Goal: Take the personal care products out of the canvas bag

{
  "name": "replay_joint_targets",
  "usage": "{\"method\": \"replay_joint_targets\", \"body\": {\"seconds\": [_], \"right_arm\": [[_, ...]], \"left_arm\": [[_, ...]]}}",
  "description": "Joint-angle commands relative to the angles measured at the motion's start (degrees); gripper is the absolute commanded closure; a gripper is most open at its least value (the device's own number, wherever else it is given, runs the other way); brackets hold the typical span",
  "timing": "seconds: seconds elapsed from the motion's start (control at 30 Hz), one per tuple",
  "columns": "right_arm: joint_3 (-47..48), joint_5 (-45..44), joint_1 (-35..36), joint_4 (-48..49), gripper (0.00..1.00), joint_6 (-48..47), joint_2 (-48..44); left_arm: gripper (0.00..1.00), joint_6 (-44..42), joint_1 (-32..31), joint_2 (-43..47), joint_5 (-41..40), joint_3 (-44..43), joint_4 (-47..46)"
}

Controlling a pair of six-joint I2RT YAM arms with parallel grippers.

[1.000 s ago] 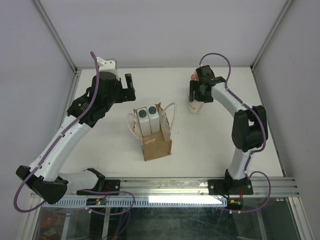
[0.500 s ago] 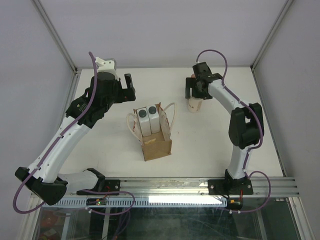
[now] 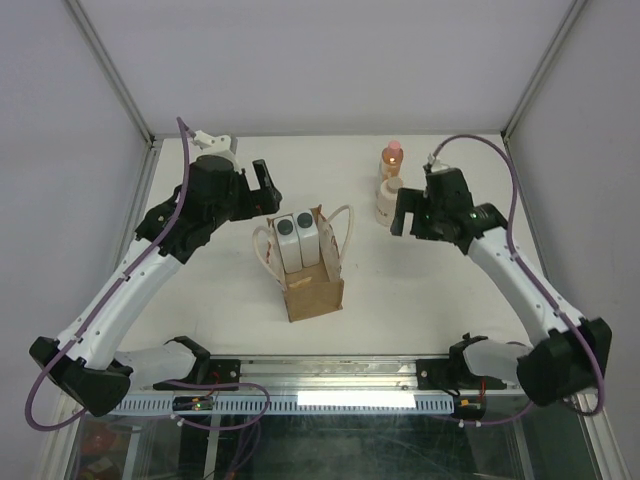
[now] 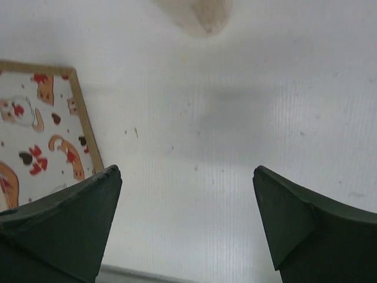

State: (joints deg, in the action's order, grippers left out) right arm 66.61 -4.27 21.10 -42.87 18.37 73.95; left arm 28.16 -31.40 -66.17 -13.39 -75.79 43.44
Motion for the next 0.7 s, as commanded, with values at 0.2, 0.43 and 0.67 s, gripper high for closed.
{"method": "replay_joint_targets", "body": {"seconds": [0.2, 0.43, 0.67], "right_arm": [[-15.3, 22.3, 1.7, 0.6, 0.05, 9.5, -23.8], [-3.3, 36.1, 3.4, 5.6, 0.11, 8.4, -21.2], [8.7, 40.4, 15.7, 11.7, 0.27, 9.6, -8.2]], "left_arm": [[0.01, 9.1, 0.6, 6.0, 4.3, 6.3, 0.9], [0.01, 19.2, 0.7, 10.8, 7.8, 15.3, 1.7], [0.05, 22.7, 0.7, 14.0, 11.0, 20.2, 3.3]]}}
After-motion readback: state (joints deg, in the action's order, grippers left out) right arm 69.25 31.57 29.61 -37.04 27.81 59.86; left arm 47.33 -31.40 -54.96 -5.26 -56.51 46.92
